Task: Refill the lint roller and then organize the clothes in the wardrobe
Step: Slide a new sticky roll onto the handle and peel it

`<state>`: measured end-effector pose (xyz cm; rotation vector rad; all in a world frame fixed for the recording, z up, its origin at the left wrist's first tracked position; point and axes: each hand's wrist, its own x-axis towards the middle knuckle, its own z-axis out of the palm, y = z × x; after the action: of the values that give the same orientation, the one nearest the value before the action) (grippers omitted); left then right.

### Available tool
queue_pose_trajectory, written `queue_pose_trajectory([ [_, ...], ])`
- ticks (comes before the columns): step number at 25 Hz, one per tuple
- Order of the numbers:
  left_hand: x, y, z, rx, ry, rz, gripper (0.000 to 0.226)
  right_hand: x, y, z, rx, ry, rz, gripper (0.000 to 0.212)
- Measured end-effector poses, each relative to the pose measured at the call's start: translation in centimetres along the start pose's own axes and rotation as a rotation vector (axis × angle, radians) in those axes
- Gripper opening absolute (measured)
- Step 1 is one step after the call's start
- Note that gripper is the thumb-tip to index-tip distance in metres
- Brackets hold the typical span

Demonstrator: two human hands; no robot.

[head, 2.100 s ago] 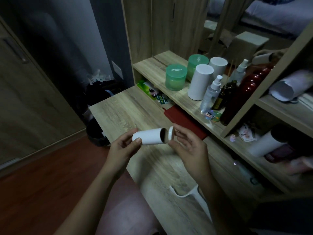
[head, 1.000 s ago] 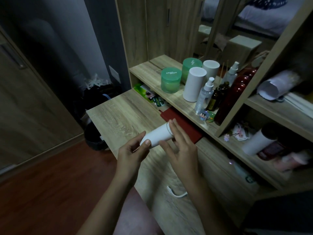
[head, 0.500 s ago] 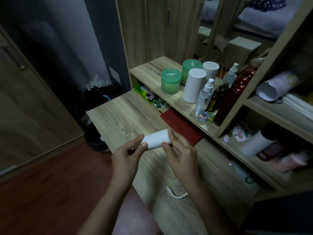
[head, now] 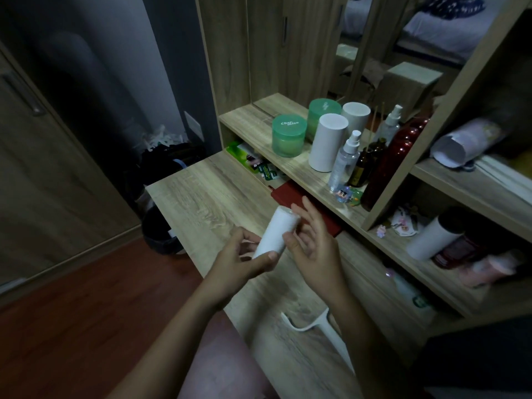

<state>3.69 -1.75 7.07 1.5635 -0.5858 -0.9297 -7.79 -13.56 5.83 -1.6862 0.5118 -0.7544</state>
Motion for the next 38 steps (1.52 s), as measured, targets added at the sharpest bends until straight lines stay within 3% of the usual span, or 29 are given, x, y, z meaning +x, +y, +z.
queue_pose_trajectory([
  [2, 0.4, 0.0, 0.9, -0.161, -0.081, -0.086, 0.047, -0.2, 0.0, -0.8, 0.128, -0.029, 0.054, 0.067],
  [4, 0.8, 0.2, 1.8, -0.298, -0.138, -0.148, 0.04, -1.0, 0.6, -1.8, 0.09, 0.098, 0.123, 0.059],
  [7, 1.2, 0.1, 2.6, -0.405, -0.183, -0.217, 0.02, -3.5, 4.0, -3.5, -0.472, 0.331, 0.397, 0.04],
  [9, 1.2, 0.2, 2.9, -0.435, -0.175, -0.236, 0.017, -6.2, 7.3, -3.5, -0.792, 0.234, 0.694, 0.049],
  [11, 1.3, 0.2, 3.1, -0.438, -0.169, -0.236, 0.015, -8.3, 9.7, -2.9, -0.873, 0.096, 0.93, 0.06],
  [13, 1.4, 0.3, 3.2, -0.431, -0.171, -0.232, 0.015, -9.2, 11.0, -2.3, -0.86, -0.001, 0.983, 0.061],
  [18, 1.8, 0.5, 2.9, -0.405, -0.161, -0.228, 0.014, -7.7, 8.9, -1.5, -0.878, 0.004, 0.881, 0.053],
  [25, 2.2, 1.1, 0.6, -0.31, -0.124, -0.316, 0.019, -1.2, -1.4, -3.2, -0.776, 0.107, 0.354, 0.043],
  [32, 1.3, 1.5, 1.1, -0.413, -0.172, -0.346, 0.012, 0.9, -3.6, -2.6, -0.856, 0.084, 0.242, 0.044],
  [38, 0.9, 1.8, 1.1, -0.346, -0.221, -0.261, 0.021, 1.1, -4.5, -2.4, -0.9, 0.076, 0.215, 0.039],
])
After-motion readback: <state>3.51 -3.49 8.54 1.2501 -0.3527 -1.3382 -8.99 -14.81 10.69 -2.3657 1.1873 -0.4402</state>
